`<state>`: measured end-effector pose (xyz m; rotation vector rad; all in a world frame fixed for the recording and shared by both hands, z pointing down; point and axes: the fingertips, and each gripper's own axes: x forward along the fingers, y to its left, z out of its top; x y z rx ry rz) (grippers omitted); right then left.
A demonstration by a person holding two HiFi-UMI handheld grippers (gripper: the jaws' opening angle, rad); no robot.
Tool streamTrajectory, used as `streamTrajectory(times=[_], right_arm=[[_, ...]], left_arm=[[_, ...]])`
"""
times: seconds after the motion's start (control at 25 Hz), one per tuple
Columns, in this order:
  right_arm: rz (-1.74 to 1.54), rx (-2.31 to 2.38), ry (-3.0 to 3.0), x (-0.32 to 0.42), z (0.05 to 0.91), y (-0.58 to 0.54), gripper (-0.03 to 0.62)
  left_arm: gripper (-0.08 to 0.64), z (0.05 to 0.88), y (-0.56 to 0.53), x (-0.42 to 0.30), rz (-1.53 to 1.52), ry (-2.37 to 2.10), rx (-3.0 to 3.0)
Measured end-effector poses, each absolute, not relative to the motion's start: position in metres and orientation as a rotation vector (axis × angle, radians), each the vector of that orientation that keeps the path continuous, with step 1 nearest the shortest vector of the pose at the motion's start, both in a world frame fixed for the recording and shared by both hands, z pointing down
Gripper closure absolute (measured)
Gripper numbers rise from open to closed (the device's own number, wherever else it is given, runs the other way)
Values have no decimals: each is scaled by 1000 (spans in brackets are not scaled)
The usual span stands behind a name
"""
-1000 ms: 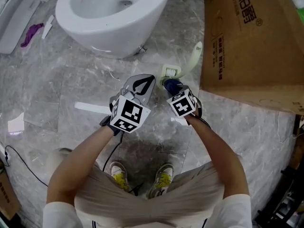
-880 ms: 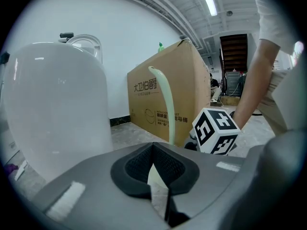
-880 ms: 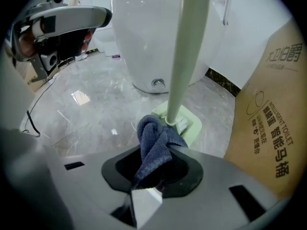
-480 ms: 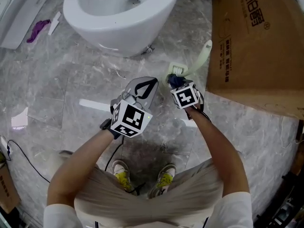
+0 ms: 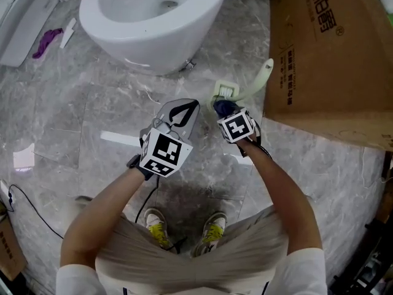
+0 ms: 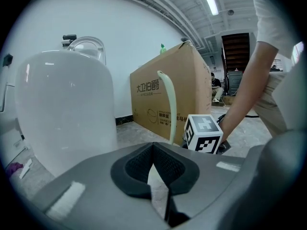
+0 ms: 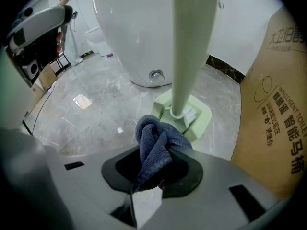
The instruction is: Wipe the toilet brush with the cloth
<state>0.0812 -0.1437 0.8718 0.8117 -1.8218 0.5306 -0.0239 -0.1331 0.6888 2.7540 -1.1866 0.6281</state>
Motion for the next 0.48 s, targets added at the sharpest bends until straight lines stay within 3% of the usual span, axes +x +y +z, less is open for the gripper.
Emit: streamTrajectory(times=[0.48], right_arm=[[562,701,-1866,84,852,-111,488]], left_arm=[[558,647,-147,-10,482,-1176,2825]])
